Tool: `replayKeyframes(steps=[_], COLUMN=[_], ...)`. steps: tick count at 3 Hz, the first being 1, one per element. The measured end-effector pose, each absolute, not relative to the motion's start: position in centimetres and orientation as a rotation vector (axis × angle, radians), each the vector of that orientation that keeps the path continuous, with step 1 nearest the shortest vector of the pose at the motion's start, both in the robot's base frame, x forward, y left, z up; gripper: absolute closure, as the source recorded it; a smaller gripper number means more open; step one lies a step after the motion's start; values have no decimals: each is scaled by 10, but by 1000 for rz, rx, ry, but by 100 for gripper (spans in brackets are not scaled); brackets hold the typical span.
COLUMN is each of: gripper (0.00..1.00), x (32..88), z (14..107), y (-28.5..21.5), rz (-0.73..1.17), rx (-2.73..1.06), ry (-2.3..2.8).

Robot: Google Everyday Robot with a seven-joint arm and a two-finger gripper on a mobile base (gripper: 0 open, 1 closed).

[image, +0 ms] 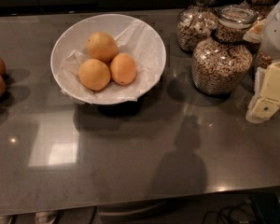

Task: Pick orange from white bowl

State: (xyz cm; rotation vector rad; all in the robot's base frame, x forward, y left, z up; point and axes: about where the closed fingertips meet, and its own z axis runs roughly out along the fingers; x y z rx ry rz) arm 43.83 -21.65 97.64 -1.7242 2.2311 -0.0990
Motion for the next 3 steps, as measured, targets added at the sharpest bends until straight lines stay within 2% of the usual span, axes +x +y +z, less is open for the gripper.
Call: replayKeyframes(steps=[1, 3], gripper=[0, 0], x=[439, 475], z=[977, 972], y=[-216, -162], rz=[-100, -48], rx=[-1724, -1799], ry=[2229, 2085])
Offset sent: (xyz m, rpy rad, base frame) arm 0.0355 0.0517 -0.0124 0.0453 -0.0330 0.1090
